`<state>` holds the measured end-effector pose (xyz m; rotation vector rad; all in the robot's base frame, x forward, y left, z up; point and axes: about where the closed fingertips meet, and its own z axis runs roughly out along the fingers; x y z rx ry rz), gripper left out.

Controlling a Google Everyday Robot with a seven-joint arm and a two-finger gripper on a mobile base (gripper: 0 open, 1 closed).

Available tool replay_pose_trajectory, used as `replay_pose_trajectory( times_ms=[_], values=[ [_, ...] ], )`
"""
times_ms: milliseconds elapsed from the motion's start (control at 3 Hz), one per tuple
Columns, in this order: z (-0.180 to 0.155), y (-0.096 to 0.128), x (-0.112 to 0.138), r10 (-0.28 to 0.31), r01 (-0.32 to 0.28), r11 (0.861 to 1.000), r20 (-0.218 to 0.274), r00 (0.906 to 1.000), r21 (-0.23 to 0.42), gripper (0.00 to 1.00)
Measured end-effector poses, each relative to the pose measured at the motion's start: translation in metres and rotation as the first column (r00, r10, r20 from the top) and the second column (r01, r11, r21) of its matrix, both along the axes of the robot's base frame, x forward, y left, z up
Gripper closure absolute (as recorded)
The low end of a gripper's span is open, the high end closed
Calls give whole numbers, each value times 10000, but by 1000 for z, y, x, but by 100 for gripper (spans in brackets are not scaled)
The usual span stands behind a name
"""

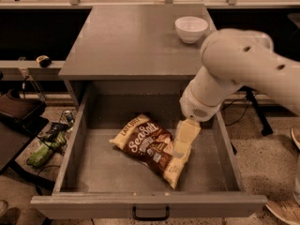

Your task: Pick brown chip bag from top drawer and place on counter

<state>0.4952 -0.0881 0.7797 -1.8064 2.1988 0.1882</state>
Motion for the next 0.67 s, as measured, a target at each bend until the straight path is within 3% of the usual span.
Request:
replay_pose_trajectory(
  times_ms=[333, 667],
  values=[
    [-75, 32, 19, -452, 507, 9964, -816, 9956, 672, 0],
    [-129, 67, 14, -672, 900, 9863, -1615, 9846, 1383, 19]
  ],
)
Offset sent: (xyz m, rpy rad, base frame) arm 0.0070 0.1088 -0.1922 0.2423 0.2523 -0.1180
